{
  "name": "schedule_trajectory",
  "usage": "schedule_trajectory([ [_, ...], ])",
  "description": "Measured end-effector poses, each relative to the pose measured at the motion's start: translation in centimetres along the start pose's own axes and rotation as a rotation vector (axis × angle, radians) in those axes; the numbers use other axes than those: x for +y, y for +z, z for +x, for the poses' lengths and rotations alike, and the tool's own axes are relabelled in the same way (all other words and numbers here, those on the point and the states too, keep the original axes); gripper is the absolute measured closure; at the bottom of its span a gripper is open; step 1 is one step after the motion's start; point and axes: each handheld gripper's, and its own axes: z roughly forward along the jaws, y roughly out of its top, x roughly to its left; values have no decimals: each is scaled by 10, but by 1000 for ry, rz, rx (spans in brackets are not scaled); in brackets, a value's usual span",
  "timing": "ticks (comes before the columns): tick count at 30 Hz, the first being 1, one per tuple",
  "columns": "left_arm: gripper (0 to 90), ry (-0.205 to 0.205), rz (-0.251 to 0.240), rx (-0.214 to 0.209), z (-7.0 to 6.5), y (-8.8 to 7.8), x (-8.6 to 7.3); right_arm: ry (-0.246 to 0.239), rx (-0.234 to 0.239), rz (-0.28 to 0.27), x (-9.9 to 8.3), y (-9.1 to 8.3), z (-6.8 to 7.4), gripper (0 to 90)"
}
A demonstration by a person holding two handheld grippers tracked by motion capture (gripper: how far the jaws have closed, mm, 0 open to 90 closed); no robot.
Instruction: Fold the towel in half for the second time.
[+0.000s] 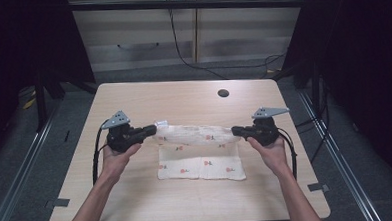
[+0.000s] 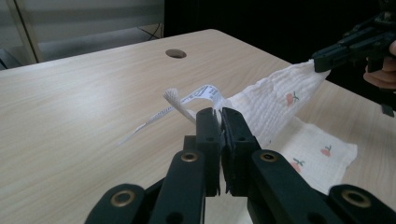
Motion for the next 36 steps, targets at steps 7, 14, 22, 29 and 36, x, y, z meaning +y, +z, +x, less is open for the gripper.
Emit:
schedule_trajectory([
  [7, 866, -13, 6, -20, -4, -9, -13, 8, 17, -8, -12, -8, 6, 874],
  [14, 865, -12, 32, -39, -10, -14, -27, 50, 64, -1, -30, -11, 9, 874],
  [22, 866, -8, 83, -37, -15, -13, -43, 65, 90, 0, -42, -10, 14, 874],
  [29, 865, 8, 145, -34, -23, -17, -61, 77, 111, 24, -59, -8, 20, 873],
  [36, 865, 5, 185, -40, -30, -11, -72, 78, 118, 83, -78, -2, 23, 871],
])
